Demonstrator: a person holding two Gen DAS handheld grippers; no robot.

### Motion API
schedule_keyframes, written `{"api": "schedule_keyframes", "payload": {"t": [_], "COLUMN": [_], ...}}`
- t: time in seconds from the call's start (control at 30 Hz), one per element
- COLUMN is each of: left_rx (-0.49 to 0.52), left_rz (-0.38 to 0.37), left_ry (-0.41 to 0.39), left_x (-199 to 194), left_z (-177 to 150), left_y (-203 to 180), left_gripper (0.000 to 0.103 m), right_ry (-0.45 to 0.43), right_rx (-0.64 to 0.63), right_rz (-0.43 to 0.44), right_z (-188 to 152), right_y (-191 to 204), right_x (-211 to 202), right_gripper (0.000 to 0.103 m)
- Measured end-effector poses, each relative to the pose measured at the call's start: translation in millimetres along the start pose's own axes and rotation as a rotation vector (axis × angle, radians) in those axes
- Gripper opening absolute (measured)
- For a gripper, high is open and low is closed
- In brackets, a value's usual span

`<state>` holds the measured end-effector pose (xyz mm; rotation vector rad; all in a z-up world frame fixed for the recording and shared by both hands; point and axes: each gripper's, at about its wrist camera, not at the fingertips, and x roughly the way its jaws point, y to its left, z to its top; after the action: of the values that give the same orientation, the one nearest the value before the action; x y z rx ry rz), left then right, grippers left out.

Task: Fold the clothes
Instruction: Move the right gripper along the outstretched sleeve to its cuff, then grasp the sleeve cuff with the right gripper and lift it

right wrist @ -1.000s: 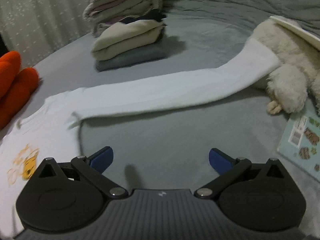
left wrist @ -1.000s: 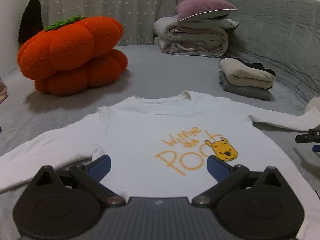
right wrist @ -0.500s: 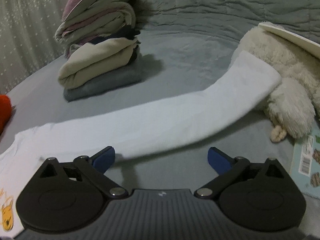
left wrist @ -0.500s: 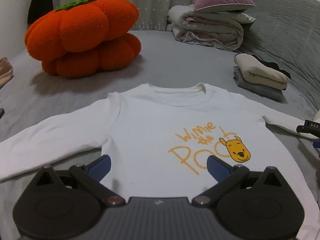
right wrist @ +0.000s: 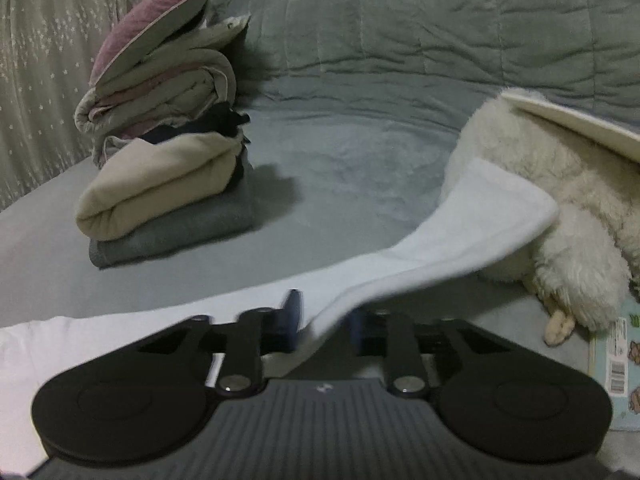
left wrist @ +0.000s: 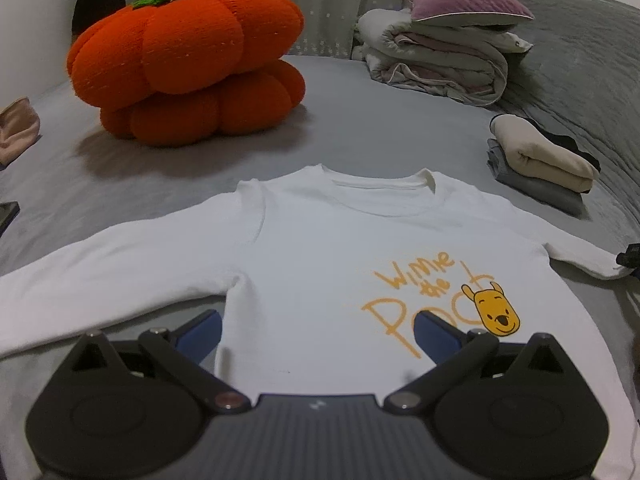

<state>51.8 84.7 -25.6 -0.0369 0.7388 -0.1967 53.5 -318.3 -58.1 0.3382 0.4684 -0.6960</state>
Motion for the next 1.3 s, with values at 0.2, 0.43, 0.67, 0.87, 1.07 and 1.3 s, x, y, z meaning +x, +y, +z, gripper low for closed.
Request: {"api": "schedule_keyframes", "payload": {"t": [0.2, 0.43, 0.67, 0.87, 1.07, 1.3], "left_rx": [-0.006, -0.013, -0.021, -0.025, -0.028, -0.031], "left_rz": [0.005, 0.007, 0.007, 0.008, 0.009, 0.015], "left_ry": [-0.002, -0.003, -0.003, -0.002, -0.003, -0.002], "left_x": [-0.1, 0.1, -0.4, -1.3, -1.1, 0.3], "left_z": [0.6, 0.9, 1.1, 1.4, 1.4, 1.0], "left_y": [1.0, 2.6, 4.9, 5.3, 6.4, 7.2], "left_gripper": [0.102, 0.102, 0.102, 0.102, 0.102, 0.102], "right_ry": [-0.036, -0.090, -0.120, -0.144, -0.176, -0.195], "right_rx": [-0.008, -0.025, -0.038, -0.056, -0.122, -0.196], "right_rz": [0.021, 0.076, 0.139, 0.209, 0.295, 0.399], "right_z": [7.9, 20.3, 25.0, 27.9, 24.8, 13.1], "right_y": [7.6, 22.9, 47.3, 71.9, 102.6, 139.6], "right_x": [-9.1, -27.1, -48.7, -67.4, -90.9, -111.0], "right_gripper": [0.013, 0.010, 0.008, 0.007, 0.006, 0.006]}}
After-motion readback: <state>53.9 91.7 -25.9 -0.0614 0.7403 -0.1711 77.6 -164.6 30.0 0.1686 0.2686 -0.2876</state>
